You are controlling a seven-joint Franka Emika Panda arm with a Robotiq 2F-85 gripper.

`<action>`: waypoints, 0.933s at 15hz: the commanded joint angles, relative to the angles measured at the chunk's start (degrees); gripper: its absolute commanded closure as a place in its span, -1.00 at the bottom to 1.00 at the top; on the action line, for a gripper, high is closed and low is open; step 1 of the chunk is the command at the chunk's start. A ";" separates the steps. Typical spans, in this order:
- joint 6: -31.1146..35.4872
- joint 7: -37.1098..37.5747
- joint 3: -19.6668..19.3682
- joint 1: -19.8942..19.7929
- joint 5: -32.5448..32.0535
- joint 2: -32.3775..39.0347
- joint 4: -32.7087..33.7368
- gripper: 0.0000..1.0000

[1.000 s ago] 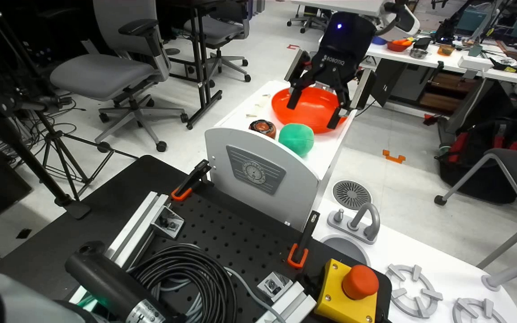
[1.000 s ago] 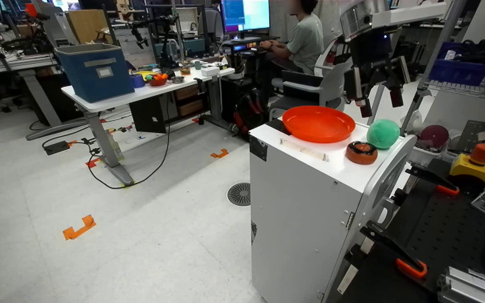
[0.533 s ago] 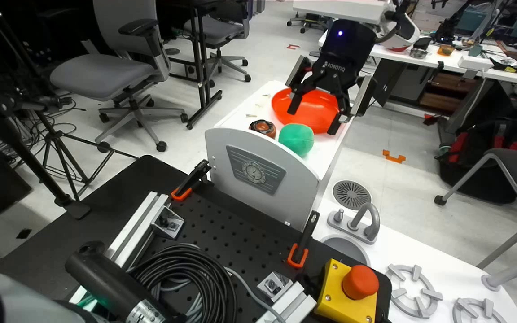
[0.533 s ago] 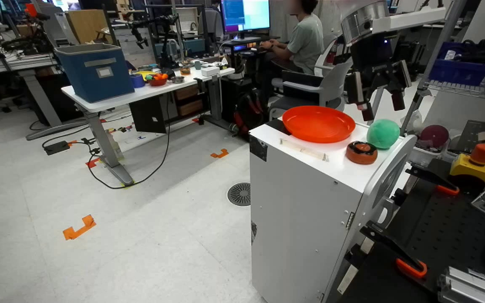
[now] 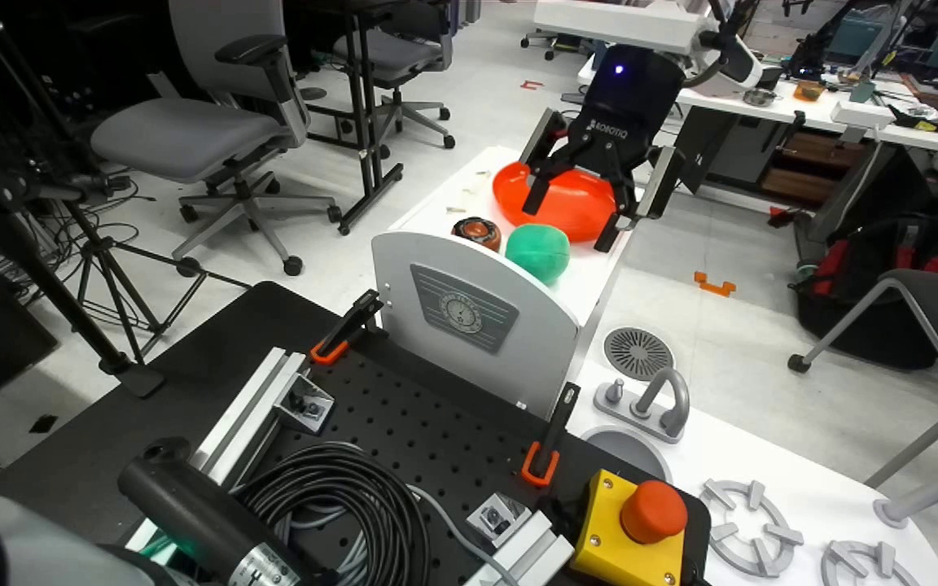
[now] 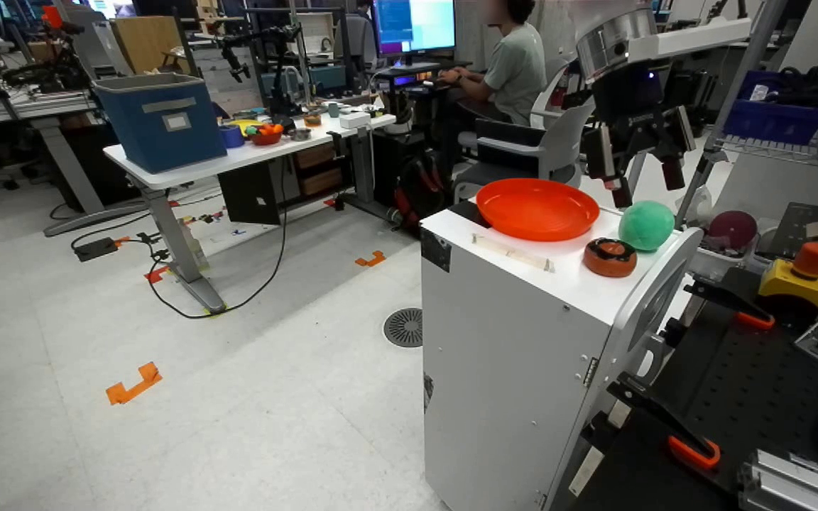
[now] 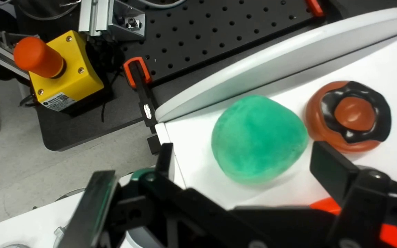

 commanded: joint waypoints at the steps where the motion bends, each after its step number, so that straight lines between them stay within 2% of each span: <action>1: -1.37 -0.91 0.05 -0.26 0.92 -0.37 0.81 -1.00; 3: -1.44 -0.98 0.12 -0.24 1.01 -0.43 0.99 -1.00; 4: -1.63 -1.10 0.19 -0.23 1.18 -0.41 1.18 -0.83; 5: -1.72 -1.24 0.26 -0.25 1.36 -0.45 1.27 -0.47; 14: -1.55 -1.30 0.72 -0.14 2.53 -1.23 1.61 0.90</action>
